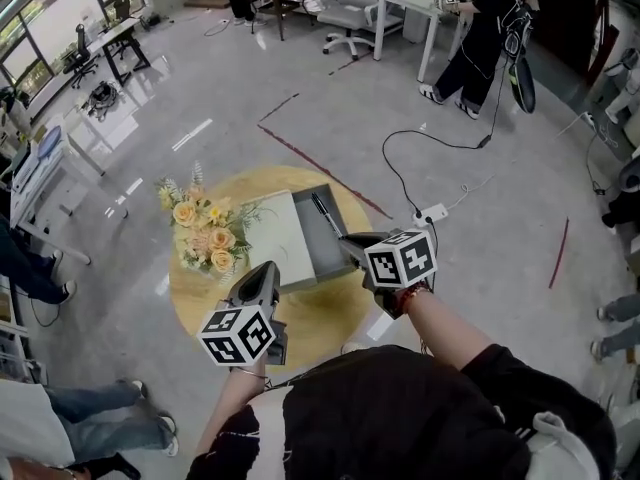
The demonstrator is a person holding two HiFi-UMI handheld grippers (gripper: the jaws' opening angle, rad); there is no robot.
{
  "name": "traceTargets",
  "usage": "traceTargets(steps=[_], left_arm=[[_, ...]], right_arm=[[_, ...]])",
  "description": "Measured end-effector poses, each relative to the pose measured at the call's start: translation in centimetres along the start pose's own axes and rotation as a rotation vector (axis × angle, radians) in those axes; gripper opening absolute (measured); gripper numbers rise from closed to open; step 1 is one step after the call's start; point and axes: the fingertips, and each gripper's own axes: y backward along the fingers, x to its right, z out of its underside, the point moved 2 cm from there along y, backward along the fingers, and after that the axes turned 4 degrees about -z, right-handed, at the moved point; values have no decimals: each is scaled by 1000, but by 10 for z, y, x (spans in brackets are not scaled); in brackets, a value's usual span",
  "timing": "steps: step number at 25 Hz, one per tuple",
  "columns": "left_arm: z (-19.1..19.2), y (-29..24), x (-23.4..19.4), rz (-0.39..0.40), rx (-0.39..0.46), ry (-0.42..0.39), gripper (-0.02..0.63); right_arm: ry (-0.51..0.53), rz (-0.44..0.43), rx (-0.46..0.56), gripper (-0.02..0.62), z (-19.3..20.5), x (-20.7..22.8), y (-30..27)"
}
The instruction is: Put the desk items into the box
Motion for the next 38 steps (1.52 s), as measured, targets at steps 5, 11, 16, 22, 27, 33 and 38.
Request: traceTargets(steps=[5,11,16,22,27,33,38], left_arm=[[-2,-11,1,-42,28,12,11],[-1,-13,-2,-116,53,25,11],[7,1,-16,-200,68,57,11],[25,16,-30,-271,36,103,11],[27,28,-35,-307,28,107,11],[32,42,-43,-343,20,124,11],[29,47,-48,-353,33,127,11]], right_arm=[[37,-31,-15,51,-14,15,-10],[62,-77,-56,51,-18,30,-28],[48,-106,-108,51,-9,37,-51],[-143,-127,-167,51,11,43,-73],[-212,-94,-213,51,26,46,-84],[-258,-77,-215,51,22,45,-91],[-335,-59,-189,51,11,48,-96]])
